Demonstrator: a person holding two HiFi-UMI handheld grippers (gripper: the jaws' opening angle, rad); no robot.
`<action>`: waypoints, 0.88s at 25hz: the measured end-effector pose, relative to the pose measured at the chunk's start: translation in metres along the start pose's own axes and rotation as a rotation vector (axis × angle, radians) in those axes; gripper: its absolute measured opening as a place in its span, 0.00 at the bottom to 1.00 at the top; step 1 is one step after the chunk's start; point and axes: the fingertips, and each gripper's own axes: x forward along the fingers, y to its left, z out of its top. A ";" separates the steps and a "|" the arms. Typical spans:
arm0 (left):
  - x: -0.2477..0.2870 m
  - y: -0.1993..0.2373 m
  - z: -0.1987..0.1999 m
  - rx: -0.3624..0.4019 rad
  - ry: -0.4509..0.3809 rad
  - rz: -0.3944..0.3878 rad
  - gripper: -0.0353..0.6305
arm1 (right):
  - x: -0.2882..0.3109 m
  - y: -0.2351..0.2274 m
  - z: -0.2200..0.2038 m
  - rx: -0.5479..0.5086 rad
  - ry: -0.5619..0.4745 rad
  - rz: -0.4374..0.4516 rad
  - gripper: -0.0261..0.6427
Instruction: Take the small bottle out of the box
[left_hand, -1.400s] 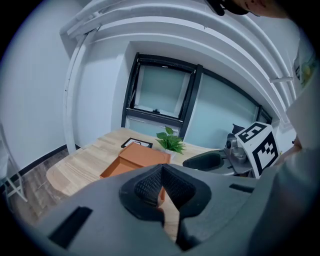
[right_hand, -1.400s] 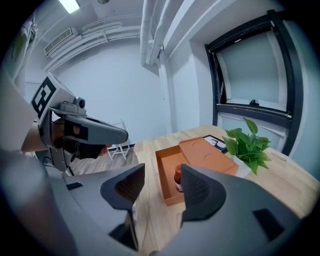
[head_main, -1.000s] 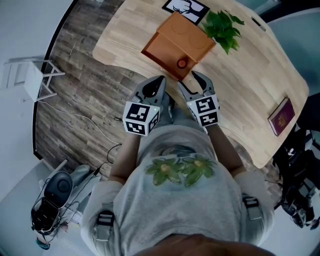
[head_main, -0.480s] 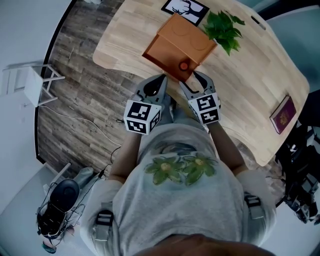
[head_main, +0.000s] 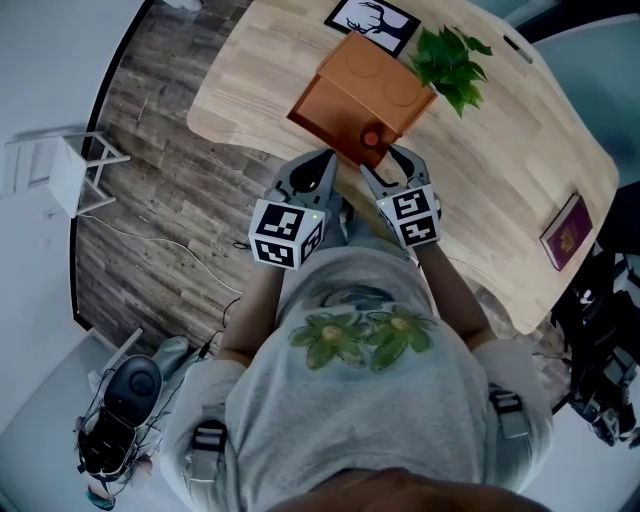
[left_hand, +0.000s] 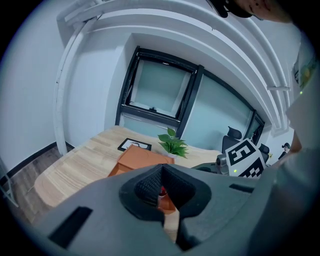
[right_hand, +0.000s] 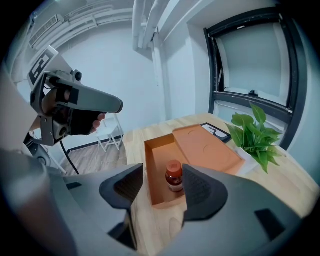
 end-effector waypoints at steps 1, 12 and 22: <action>0.000 0.001 0.000 -0.001 0.001 0.000 0.06 | 0.002 0.000 0.000 0.000 0.001 0.000 0.36; 0.004 0.012 -0.005 -0.010 0.025 0.009 0.06 | 0.016 -0.003 -0.006 0.036 0.046 -0.008 0.36; 0.008 0.019 -0.012 0.007 0.052 0.032 0.06 | 0.025 -0.009 -0.008 0.028 0.063 -0.019 0.37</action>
